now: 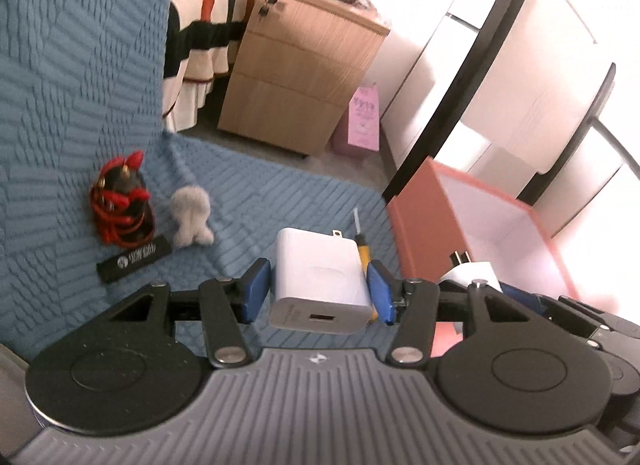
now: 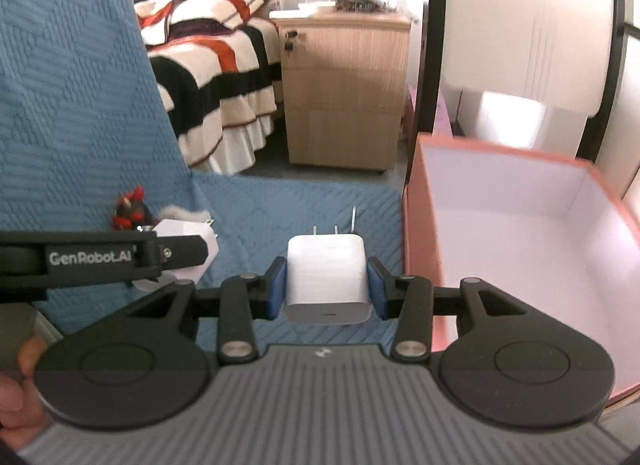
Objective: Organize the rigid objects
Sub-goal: 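Carry the charger with the right gripper over the pink-rimmed box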
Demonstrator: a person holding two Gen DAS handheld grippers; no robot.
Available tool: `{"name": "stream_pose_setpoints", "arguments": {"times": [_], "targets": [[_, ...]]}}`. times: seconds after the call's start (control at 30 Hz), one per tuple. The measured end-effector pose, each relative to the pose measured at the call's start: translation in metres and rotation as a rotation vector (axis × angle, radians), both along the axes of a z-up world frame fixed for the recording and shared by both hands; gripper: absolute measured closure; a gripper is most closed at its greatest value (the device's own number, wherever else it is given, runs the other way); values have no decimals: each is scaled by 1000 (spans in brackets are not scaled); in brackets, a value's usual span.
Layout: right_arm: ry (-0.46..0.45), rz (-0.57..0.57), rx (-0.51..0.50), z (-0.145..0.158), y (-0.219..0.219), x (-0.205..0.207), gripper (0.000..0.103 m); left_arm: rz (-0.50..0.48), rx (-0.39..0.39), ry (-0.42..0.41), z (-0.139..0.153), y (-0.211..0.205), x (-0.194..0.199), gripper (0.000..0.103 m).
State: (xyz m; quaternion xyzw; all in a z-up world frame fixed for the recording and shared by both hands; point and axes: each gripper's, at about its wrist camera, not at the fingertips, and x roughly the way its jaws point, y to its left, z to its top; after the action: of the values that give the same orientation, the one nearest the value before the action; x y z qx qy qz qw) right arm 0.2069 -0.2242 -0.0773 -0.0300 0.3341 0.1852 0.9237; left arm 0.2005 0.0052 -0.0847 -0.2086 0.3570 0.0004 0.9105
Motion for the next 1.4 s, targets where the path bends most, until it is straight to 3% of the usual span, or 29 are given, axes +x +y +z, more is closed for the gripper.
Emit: {"name": "stream_pose_setpoints", "arguments": {"times": [0.47,0.77,0.97,1.4], "targets": [[-117,-33,59,76,-42,9,57,-78,10,-114,79,-31,10,44],[-173,-96,63,96,-91,10,58,-153,37,-168,109,-83,32,44],[-156,-178,61,86,-131,19,58,-216,36,-148,103,-124,45,44],[-3,-280,79,32,-192,32,58,-349,69,-8,56,-205,88,44]]}}
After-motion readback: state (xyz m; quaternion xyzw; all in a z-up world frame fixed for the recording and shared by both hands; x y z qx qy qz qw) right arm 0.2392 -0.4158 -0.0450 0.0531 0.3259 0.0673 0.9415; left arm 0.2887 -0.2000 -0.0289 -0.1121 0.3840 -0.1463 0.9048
